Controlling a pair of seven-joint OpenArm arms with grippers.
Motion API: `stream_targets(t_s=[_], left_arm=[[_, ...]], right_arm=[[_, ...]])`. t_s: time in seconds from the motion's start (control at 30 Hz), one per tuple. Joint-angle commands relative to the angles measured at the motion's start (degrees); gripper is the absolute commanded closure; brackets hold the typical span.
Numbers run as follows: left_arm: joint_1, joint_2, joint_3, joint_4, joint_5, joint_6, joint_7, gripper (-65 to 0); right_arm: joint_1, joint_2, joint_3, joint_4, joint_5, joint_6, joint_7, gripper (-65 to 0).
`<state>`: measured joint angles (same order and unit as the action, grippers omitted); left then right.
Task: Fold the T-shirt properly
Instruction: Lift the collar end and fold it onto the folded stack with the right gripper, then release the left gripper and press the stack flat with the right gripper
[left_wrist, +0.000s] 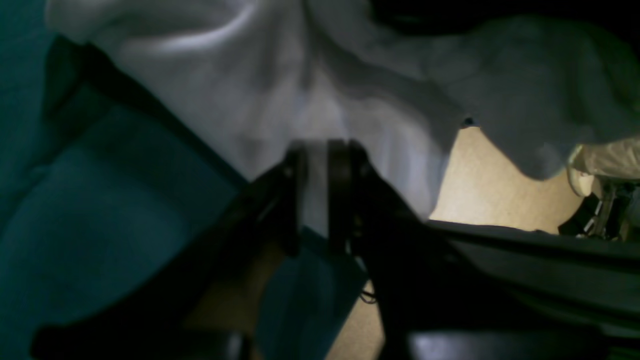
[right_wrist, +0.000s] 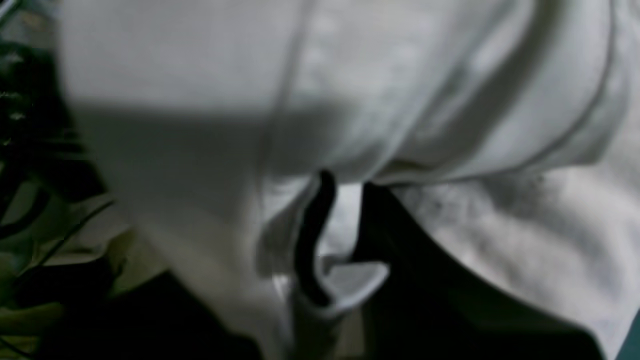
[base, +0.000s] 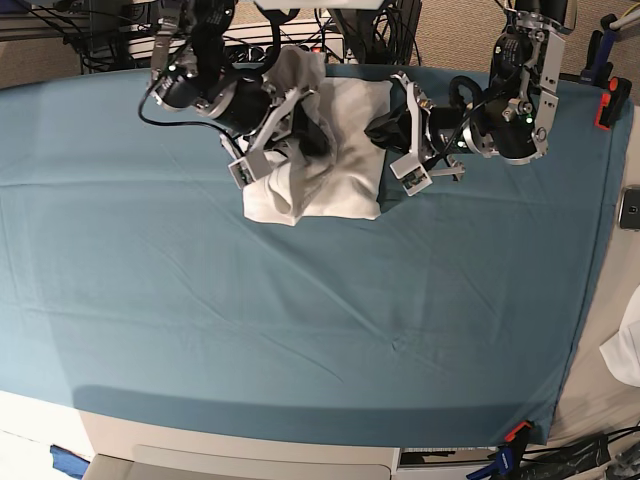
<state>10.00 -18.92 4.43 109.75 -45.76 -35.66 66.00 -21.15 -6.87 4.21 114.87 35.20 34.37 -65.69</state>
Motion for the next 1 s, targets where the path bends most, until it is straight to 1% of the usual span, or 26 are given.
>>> stream_targets(t_s=[0.0,0.13,0.17,0.2,0.3,0.33,0.37,0.43,0.6,0.67,0.77,0.87,0.97], left_arm=[[-0.31,-0.28,-0.22,1.01,-1.42,-0.22,-0.85,-9.5],[-0.31,-0.28,-0.22,1.01,-1.42,-0.22,-0.85,-9.5],[-0.31,-0.28,-0.22,1.01,-1.42,-0.22,-0.85,-9.5],[-0.31,-0.28,-0.22,1.01,-1.42,-0.22,-0.85,-9.5],[-0.31,-0.31,-0.22,1.01,-1.42,-0.22,-0.85,-9.5],[-0.31,-0.31,-0.22,1.01,-1.40,-0.22,-0.85,-9.5],[-0.31,-0.31,-0.22,1.01,-1.40,-0.24,-0.85,-9.5],[-0.31,-0.31,-0.22,1.01,-1.40,-0.22,-0.85,-9.5],[-0.33,-0.31,-0.22,1.01,-1.38,-0.24,-0.83,-9.5],[-0.37,-0.31,-0.24,1.01,-0.24,-0.24,-0.81,-9.5],[-0.50,-0.98,-1.03,1.03,2.49,-0.20,-0.83,-9.5],[-0.48,-2.32,-4.02,1.07,1.99,-0.20,-0.83,-9.5],[-0.48,-3.93,-8.26,1.07,0.72,-0.20,-0.83,-9.5]], right_arm=[[0.35,-0.26,-0.52,1.01,0.61,0.22,1.86,-0.4],[0.35,-0.28,-0.63,1.01,-0.76,0.09,1.84,-0.9],[0.35,-0.28,-0.63,1.01,-0.74,0.09,1.84,-3.2],[0.35,-0.28,-0.63,1.01,-0.74,0.11,1.86,-7.0],[0.35,-0.26,-0.63,1.01,-0.72,0.13,2.29,-21.4],[0.35,-0.26,-0.63,1.01,-0.70,0.13,2.82,-24.1],[0.37,-0.26,-0.63,1.01,-0.48,0.13,3.21,-24.9],[0.37,-0.26,-0.83,1.01,0.26,0.13,3.43,-24.9],[0.44,-0.26,-2.58,1.01,4.39,0.13,3.39,-24.9],[1.03,-0.26,-3.93,1.01,5.11,0.63,3.32,-24.9],[2.67,-0.26,-6.14,1.01,5.05,0.96,3.26,-24.9],[4.81,-0.28,-7.61,1.01,3.89,0.96,3.37,-24.9],[6.95,-0.26,-7.87,1.01,0.61,0.96,4.07,-24.9]])
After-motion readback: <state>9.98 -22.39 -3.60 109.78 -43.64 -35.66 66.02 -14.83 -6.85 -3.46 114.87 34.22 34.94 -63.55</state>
